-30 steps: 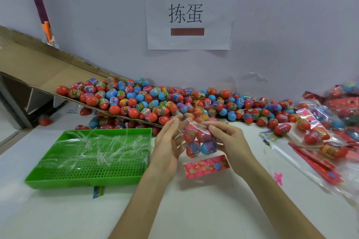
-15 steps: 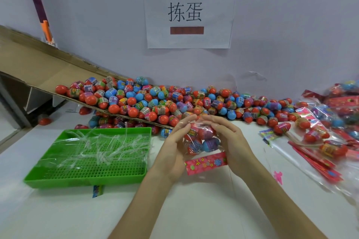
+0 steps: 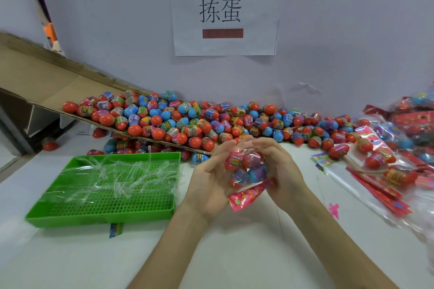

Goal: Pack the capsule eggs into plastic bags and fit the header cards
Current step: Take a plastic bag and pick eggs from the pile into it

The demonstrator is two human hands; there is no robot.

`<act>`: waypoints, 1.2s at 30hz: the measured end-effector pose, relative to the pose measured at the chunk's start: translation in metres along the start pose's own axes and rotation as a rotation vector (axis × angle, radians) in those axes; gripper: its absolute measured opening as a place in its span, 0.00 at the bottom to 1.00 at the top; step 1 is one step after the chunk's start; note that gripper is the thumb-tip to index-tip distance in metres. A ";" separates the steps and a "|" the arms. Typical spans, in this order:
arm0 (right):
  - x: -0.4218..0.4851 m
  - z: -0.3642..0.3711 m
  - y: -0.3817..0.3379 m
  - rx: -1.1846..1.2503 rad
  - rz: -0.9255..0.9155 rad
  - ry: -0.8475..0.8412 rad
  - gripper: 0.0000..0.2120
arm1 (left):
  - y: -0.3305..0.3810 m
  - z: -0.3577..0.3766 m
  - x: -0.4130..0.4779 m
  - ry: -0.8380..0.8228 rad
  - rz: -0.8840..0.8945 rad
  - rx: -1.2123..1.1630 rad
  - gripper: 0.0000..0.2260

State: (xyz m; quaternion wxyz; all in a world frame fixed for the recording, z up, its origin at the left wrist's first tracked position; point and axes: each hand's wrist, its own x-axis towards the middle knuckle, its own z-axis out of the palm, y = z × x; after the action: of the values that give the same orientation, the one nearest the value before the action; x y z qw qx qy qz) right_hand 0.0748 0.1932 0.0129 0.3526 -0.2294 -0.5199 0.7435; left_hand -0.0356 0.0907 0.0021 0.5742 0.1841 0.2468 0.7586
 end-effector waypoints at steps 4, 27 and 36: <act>-0.001 -0.002 -0.001 0.029 0.010 -0.074 0.20 | 0.002 0.002 -0.004 -0.087 0.013 0.029 0.06; -0.002 -0.006 -0.007 0.219 0.079 -0.211 0.10 | 0.005 0.004 -0.009 -0.145 -0.035 -0.032 0.14; 0.000 -0.009 -0.004 0.348 0.070 -0.254 0.10 | -0.001 0.001 -0.007 -0.122 -0.016 0.114 0.13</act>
State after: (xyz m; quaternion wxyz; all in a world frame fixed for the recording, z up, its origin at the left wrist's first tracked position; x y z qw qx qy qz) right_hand 0.0822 0.2001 0.0131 0.2925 -0.0877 -0.4157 0.8567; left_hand -0.0322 0.0843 0.0024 0.5828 0.2604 0.2557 0.7261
